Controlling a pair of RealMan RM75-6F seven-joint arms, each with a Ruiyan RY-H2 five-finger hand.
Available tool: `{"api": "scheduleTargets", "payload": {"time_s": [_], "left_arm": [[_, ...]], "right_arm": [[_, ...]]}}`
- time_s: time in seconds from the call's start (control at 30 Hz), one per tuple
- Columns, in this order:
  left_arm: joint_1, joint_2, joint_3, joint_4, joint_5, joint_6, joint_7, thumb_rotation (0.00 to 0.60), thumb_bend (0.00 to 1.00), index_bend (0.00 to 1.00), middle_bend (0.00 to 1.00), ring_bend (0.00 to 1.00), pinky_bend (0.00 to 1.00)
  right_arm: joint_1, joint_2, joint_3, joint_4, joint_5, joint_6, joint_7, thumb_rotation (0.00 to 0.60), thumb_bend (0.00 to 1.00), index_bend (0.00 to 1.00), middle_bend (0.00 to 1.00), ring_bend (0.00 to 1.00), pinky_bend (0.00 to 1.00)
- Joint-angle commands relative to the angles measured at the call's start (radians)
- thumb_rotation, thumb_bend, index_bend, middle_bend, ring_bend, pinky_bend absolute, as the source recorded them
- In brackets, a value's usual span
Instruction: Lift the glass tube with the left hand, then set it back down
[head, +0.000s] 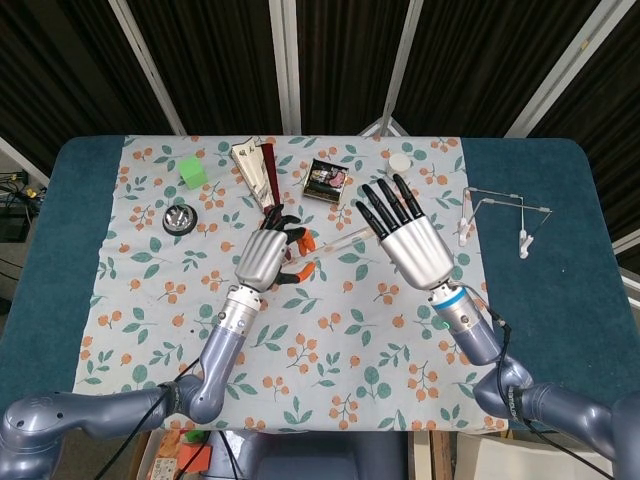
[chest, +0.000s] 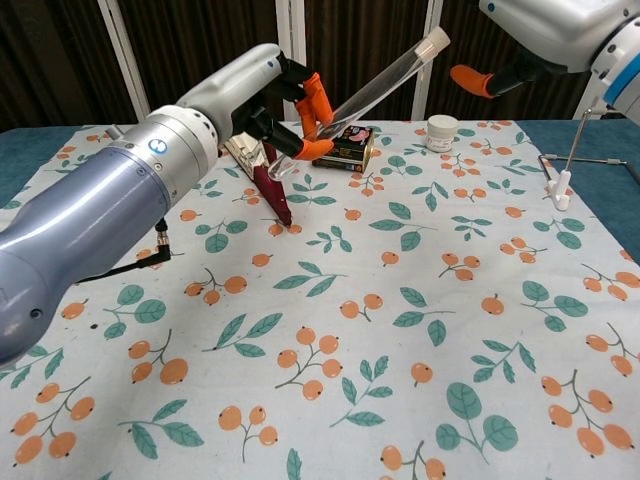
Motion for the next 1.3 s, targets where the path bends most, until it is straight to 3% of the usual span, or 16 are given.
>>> {"api": "scheduleTargets", "payload": {"time_s": [0.03, 0.3, 0.73, 0.93, 1.3], "left_arm": [[0.005, 0.005, 0.006, -0.006, 0.007, 0.003, -0.005, 0.6, 0.54, 0.65, 0.69, 0.22, 0.03], [0.023, 0.02, 0.024, -0.018, 0.03, 0.016, -0.017, 0.6, 0.54, 0.65, 0.69, 0.22, 0.03], [0.036, 0.032, 0.024, -0.039, 0.034, 0.022, -0.022, 0.6, 0.54, 0.65, 0.69, 0.22, 0.03], [0.041, 0.035, 0.025, -0.038, 0.031, 0.021, -0.022, 0.6, 0.54, 0.65, 0.69, 0.22, 0.03], [0.038, 0.03, 0.02, -0.032, 0.037, 0.02, -0.026, 0.6, 0.54, 0.65, 0.69, 0.22, 0.03]], "right_arm": [[-0.005, 0.003, 0.004, -0.005, 0.015, -0.01, -0.015, 0.6, 0.43, 0.26, 0.11, 0.0, 0.04], [-0.009, 0.01, 0.011, -0.025, 0.043, -0.03, -0.042, 0.6, 0.43, 0.35, 0.12, 0.0, 0.04], [-0.016, 0.016, 0.012, -0.056, 0.07, -0.047, -0.085, 0.6, 0.43, 0.35, 0.12, 0.0, 0.04], [-0.032, 0.009, 0.039, -0.099, 0.136, -0.053, -0.065, 0.6, 0.43, 0.25, 0.12, 0.0, 0.04], [-0.045, 0.01, 0.067, -0.201, 0.248, -0.093, -0.093, 0.6, 0.43, 0.29, 0.12, 0.0, 0.04]]}}
